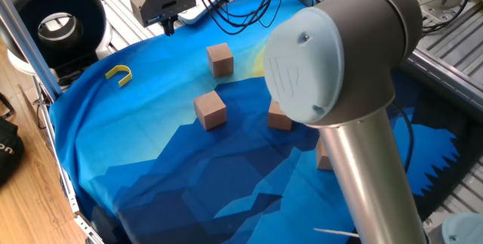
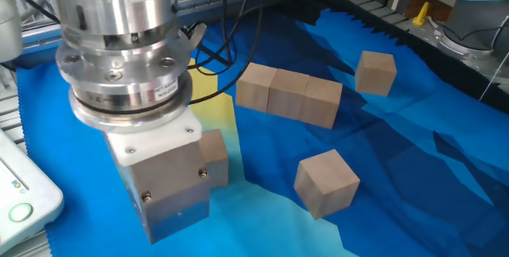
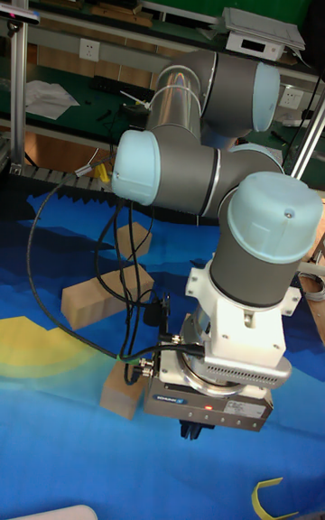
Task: Stack the blocks into a pyramid shape
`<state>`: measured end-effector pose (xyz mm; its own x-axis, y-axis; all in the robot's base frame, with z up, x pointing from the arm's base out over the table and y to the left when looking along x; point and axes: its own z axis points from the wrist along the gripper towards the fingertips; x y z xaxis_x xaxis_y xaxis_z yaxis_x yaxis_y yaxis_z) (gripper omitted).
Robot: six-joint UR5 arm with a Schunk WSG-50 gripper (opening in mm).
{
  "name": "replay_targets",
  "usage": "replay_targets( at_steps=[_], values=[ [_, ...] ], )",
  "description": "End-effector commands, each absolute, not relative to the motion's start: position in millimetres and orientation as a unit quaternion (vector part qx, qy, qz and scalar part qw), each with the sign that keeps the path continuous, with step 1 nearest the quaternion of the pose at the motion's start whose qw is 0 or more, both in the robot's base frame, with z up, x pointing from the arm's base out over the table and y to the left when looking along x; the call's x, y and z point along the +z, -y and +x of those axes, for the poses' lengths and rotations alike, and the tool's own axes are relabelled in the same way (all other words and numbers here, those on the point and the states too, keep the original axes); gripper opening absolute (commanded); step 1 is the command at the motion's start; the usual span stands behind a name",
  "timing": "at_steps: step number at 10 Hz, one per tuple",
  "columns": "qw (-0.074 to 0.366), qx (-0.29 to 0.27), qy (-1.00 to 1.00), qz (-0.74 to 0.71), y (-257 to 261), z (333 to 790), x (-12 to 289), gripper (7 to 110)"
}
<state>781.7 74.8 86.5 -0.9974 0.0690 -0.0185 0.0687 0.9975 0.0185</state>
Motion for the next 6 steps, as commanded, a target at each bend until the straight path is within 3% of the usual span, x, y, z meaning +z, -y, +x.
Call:
replay_targets(
  at_steps=[1,3,6],
  values=[
    [0.001,0.026,-0.999,0.044,-88,743,97,7],
    [-0.033,0.045,-0.998,0.043,-94,681,103,7],
    [-0.027,0.056,-0.997,0.048,-96,642,92,7]
  ],
)
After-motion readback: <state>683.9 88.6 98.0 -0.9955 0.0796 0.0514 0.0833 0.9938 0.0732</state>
